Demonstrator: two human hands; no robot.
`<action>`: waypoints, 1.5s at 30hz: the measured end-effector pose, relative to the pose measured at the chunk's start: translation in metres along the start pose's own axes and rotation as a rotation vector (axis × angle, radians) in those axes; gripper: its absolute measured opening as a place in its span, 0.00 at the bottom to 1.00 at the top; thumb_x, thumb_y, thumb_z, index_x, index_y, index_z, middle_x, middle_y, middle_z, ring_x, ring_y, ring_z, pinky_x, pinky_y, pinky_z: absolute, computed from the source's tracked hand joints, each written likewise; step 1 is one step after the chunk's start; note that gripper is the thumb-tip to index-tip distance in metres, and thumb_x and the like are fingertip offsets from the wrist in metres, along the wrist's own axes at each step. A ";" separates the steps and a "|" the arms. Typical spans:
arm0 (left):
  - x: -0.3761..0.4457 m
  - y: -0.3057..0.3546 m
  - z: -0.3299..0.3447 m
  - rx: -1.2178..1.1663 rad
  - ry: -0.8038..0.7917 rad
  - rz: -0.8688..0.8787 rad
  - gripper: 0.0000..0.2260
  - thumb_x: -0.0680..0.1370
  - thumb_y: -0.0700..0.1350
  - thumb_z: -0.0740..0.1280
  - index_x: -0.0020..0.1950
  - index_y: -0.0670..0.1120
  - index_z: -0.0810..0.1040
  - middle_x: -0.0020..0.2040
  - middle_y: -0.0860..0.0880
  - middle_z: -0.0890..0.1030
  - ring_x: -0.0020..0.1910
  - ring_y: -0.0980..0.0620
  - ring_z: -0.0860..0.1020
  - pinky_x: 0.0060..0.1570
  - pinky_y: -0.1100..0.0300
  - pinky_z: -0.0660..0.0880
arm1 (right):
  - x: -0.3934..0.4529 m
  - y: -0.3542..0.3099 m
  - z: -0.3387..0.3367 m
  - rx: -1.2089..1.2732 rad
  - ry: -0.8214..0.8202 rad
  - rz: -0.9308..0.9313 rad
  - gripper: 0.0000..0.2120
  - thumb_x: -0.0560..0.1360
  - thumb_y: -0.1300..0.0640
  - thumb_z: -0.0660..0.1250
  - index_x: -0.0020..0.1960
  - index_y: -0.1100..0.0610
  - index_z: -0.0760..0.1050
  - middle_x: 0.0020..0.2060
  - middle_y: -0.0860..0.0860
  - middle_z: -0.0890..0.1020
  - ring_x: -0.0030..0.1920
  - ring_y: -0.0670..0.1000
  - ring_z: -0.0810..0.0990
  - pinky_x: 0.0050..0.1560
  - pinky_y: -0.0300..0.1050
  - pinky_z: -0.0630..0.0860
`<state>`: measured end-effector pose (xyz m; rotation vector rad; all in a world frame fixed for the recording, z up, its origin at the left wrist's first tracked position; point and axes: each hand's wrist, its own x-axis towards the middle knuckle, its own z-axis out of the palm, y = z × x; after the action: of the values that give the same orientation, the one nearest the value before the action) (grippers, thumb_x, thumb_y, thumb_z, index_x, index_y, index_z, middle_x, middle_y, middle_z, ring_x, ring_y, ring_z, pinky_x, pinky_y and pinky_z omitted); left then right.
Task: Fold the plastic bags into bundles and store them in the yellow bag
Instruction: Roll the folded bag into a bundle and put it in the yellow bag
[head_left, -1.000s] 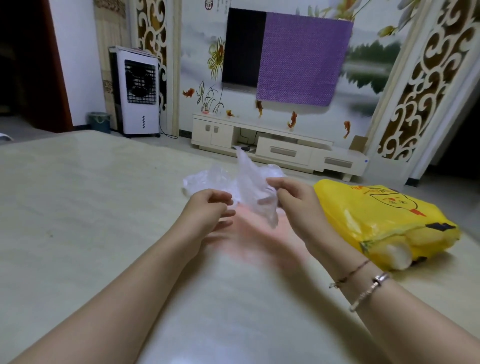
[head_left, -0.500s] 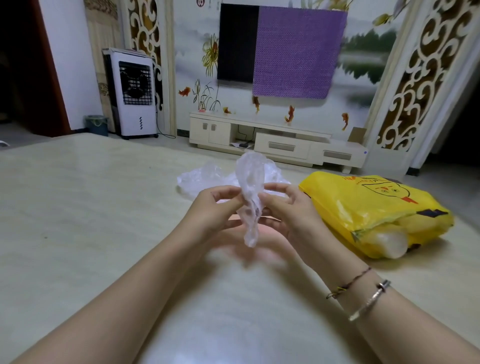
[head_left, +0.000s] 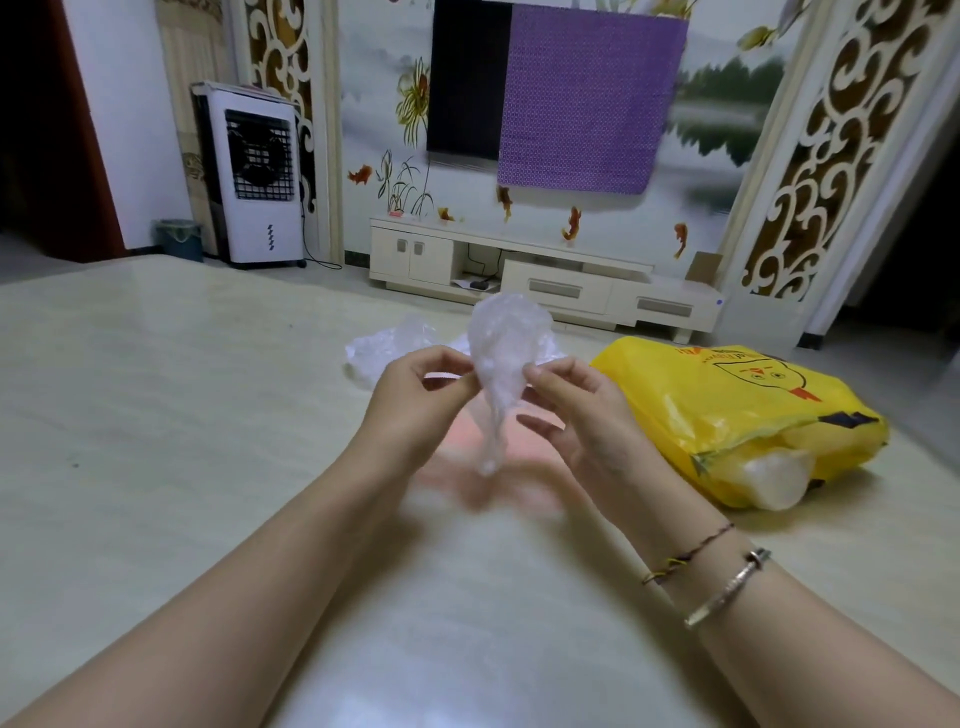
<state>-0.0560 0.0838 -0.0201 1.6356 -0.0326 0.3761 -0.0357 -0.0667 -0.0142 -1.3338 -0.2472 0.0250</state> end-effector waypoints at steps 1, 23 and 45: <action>0.002 -0.001 -0.002 -0.037 0.026 -0.020 0.04 0.76 0.43 0.70 0.40 0.47 0.80 0.41 0.51 0.81 0.42 0.55 0.77 0.48 0.61 0.72 | 0.002 -0.001 -0.001 0.052 0.048 0.000 0.09 0.77 0.64 0.65 0.40 0.57 0.70 0.41 0.54 0.80 0.44 0.52 0.80 0.46 0.45 0.76; -0.006 -0.005 0.005 -0.011 -0.136 -0.250 0.08 0.78 0.34 0.61 0.53 0.43 0.75 0.51 0.39 0.81 0.38 0.47 0.79 0.37 0.55 0.79 | 0.009 0.003 -0.011 -0.013 0.305 0.075 0.03 0.81 0.59 0.59 0.53 0.58 0.68 0.38 0.53 0.76 0.32 0.48 0.76 0.27 0.38 0.73; 0.006 0.005 -0.017 -0.295 0.043 -0.015 0.10 0.73 0.33 0.71 0.39 0.45 0.74 0.40 0.47 0.77 0.39 0.51 0.76 0.43 0.59 0.74 | 0.001 -0.002 -0.017 -0.576 -0.061 0.264 0.13 0.78 0.49 0.61 0.44 0.56 0.79 0.37 0.49 0.81 0.39 0.51 0.78 0.44 0.46 0.72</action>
<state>-0.0555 0.1004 -0.0129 1.3351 -0.0418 0.3761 -0.0322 -0.0829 -0.0161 -1.9350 -0.1296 0.2317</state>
